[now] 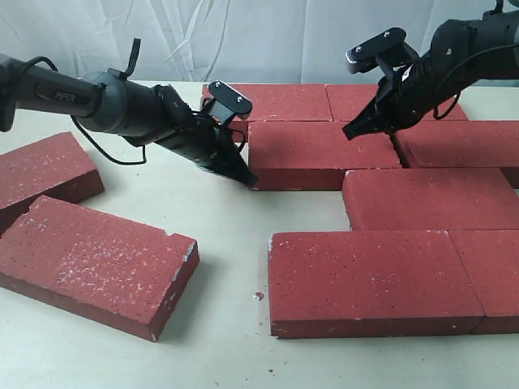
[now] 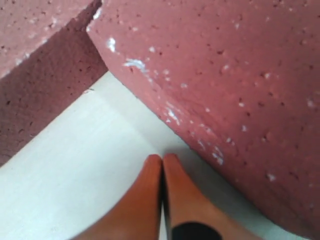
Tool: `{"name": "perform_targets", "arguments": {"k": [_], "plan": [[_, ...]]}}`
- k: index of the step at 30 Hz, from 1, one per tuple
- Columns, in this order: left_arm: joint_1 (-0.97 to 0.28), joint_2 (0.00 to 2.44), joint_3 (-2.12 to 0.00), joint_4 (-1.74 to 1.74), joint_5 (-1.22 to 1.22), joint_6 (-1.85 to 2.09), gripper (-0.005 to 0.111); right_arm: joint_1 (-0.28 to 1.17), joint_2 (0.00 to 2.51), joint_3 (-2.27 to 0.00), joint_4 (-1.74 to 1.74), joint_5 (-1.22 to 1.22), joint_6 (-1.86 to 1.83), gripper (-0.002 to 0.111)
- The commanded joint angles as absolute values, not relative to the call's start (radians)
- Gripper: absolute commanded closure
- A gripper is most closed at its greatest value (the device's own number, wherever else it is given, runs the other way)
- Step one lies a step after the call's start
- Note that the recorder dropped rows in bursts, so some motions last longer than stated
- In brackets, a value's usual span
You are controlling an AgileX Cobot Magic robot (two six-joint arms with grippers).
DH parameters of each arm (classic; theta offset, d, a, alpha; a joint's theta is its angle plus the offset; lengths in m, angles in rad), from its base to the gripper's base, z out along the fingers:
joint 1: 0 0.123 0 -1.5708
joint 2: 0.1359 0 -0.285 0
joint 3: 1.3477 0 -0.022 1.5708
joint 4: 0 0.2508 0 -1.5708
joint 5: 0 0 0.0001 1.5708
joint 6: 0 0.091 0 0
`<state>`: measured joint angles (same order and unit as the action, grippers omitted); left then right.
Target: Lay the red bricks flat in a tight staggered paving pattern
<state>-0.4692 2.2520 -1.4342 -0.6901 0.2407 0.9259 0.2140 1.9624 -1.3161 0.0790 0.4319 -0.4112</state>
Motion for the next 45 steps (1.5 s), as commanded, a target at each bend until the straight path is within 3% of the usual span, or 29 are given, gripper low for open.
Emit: {"name": "perform_targets", "arguments": {"k": [1, 6, 45], "plan": [[-0.428, 2.233, -1.436, -0.657, 0.308, 0.907, 0.106, 0.210, 1.934, -1.312, 0.138, 0.465, -0.409, 0.109], [-0.400, 2.193, -1.436, -0.677, 0.350, 0.866, 0.106, 0.212, 1.934, -1.312, 0.147, 0.496, -0.427, 0.109], [-0.519, 2.291, -1.556, -0.805, 0.352, 0.874, 0.106, 0.212, 1.937, -1.312, 0.147, 0.465, -0.435, 0.109]]}}
